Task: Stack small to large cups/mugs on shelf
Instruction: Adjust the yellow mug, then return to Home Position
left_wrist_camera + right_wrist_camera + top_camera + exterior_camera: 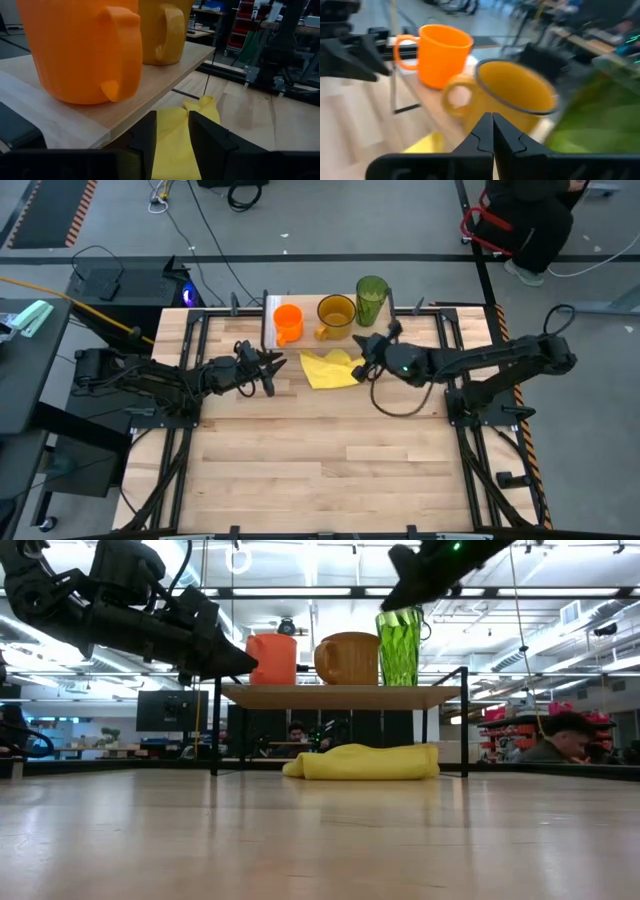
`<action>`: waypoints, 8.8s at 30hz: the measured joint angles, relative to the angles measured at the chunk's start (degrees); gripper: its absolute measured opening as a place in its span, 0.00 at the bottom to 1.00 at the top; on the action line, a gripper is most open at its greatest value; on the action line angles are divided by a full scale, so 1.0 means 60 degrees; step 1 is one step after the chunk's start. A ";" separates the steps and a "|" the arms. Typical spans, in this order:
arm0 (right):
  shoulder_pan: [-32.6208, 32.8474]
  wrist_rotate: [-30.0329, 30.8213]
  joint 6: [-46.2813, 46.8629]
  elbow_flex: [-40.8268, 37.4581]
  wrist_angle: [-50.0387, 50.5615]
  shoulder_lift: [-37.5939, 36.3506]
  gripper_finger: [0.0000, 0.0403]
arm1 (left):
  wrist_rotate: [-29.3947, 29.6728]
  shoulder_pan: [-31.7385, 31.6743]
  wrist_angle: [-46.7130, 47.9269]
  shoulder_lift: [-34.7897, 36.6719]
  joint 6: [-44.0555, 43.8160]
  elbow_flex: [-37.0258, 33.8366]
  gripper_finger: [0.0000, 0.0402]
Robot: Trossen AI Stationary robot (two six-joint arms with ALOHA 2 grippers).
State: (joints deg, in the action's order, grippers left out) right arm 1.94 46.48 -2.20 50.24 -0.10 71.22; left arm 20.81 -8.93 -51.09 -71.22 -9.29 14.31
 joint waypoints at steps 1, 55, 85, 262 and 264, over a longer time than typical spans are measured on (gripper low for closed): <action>-0.0243 -0.0522 0.0203 0.0000 -0.0008 0.0085 0.01 | 0.0014 0.0000 -0.0005 -0.0001 0.0008 0.0000 0.30; -0.0397 -0.0002 0.0688 0.0000 -0.0696 0.1782 0.00 | 0.1823 -0.0004 -0.0217 -0.0008 0.0413 0.0000 0.28; -0.0351 -0.0044 0.1151 -0.0007 0.0303 0.1782 0.00 | 0.3032 0.0022 0.0548 0.0589 0.0916 0.0000 0.24; 0.0847 -0.0931 0.3339 1.2651 1.3473 0.6222 0.02 | 0.3740 0.0578 0.4008 0.0586 0.0333 0.1118 0.08; 0.1325 -0.0445 0.3782 1.2208 1.3582 0.5859 0.02 | 0.3733 0.0702 0.4004 0.0586 0.0333 0.1118 0.08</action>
State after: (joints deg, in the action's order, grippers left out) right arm 9.89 43.81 20.49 123.49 81.39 106.37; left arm 43.21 -4.72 -27.06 -67.70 -7.29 21.02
